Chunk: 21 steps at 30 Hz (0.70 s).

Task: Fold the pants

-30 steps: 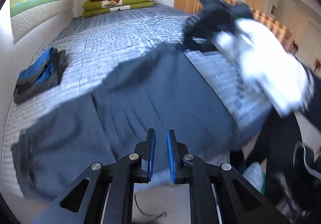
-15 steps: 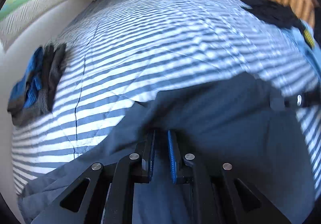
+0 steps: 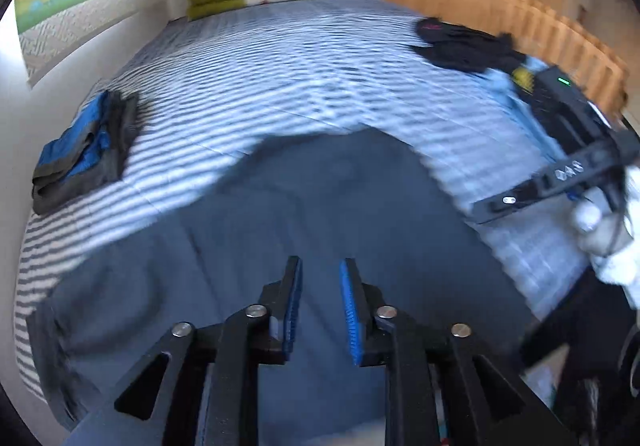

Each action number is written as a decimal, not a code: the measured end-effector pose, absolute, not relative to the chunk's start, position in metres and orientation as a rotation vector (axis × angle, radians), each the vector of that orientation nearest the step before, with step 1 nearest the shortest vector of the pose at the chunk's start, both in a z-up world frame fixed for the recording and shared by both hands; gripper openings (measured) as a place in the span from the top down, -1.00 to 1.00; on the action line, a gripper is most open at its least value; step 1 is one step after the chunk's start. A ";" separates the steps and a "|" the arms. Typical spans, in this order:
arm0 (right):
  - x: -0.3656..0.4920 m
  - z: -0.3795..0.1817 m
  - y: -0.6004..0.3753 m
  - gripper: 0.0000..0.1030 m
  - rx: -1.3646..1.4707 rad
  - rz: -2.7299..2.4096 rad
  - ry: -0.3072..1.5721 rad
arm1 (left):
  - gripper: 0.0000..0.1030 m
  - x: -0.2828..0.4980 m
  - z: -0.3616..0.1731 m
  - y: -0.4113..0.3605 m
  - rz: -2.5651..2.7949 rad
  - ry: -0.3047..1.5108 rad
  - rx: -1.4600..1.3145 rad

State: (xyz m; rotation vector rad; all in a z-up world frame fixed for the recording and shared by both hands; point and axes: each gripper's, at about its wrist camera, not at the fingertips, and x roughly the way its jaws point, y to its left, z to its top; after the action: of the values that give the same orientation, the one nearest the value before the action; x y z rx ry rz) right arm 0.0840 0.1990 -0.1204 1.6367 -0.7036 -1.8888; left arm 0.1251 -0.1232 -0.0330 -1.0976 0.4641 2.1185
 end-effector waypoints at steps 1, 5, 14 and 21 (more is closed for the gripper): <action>0.095 -0.121 0.197 0.42 1.639 -1.862 -0.701 | 0.31 0.139 -0.033 -0.121 2.100 0.463 -1.086; 0.127 -0.127 0.187 0.31 1.666 -1.796 -0.692 | 0.14 0.193 -0.037 -0.107 2.041 0.515 -1.028; 0.139 -0.118 0.180 0.76 1.665 -1.680 -0.808 | -0.39 0.249 -0.049 -0.078 1.948 0.613 -0.936; 0.134 -0.091 0.171 0.84 1.607 -1.667 -0.795 | -0.39 0.242 -0.056 -0.045 2.034 0.739 -0.849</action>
State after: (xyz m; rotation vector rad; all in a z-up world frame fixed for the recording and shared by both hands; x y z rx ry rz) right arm 0.1342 0.1714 -0.0912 1.6066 -0.7952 -1.6667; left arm 0.2417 -0.0452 -0.0565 -0.8493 0.7390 2.0336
